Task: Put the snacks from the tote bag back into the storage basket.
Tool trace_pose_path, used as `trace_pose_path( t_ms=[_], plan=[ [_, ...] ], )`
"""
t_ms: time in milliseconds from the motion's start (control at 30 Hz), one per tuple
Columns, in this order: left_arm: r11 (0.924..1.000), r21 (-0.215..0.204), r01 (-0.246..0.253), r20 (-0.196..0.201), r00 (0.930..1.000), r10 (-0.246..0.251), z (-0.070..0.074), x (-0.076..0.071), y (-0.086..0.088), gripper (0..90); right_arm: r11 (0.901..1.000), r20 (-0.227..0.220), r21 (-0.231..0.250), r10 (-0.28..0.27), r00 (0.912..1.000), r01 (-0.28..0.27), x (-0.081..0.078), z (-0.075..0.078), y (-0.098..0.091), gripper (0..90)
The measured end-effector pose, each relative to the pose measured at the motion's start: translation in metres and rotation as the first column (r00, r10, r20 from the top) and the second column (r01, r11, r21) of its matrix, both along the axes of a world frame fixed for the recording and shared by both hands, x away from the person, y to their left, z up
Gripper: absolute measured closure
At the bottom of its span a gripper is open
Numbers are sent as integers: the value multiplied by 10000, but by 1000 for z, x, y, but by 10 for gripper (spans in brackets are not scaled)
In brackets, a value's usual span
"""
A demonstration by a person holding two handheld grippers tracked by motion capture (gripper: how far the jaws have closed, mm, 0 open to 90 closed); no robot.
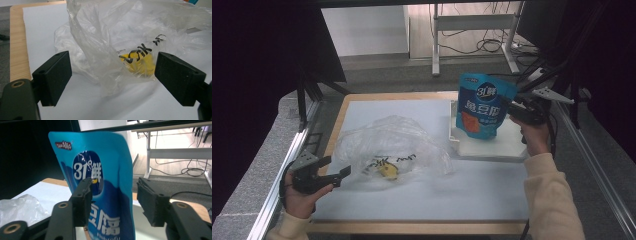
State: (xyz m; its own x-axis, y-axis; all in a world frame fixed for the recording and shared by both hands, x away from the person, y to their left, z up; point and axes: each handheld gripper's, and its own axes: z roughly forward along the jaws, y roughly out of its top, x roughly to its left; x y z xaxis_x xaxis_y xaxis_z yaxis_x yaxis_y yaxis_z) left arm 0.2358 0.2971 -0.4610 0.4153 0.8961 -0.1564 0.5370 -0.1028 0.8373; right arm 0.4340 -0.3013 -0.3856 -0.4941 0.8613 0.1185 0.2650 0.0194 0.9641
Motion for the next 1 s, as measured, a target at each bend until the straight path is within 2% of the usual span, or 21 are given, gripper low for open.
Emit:
trace_pose_path(
  t_ms=[200, 500, 600, 833, 1000],
  plan=[
    [10000, -24, 11, 6, 10000, -11, 2, -1, 0, 146, 9997, -303, 253, 18, 9995, -11, -10, -7, -5, 406],
    [9999, -58, 97, 58, 9999, -97, 3, 0, -2, 146, 9997, -596, 224, -68, 9982, 82, -35, -16, -12, 377],
    [9999, -61, 111, 56, 9999, -110, 2, 0, -2, 146, 9989, -647, 417, 227, 9976, -201, -48, -19, -13, 371],
    [9999, -43, 130, 38, 9999, -130, 2, 0, -4, 146, 9959, -724, 352, 863, 9936, -839, -78, -25, -9, 367],
    [9999, -34, 165, 5, 9999, -165, 0, 0, -5, 146, 9902, -953, -1, 1390, 9857, -1396, -96, -39, 5, 363]
  ],
)
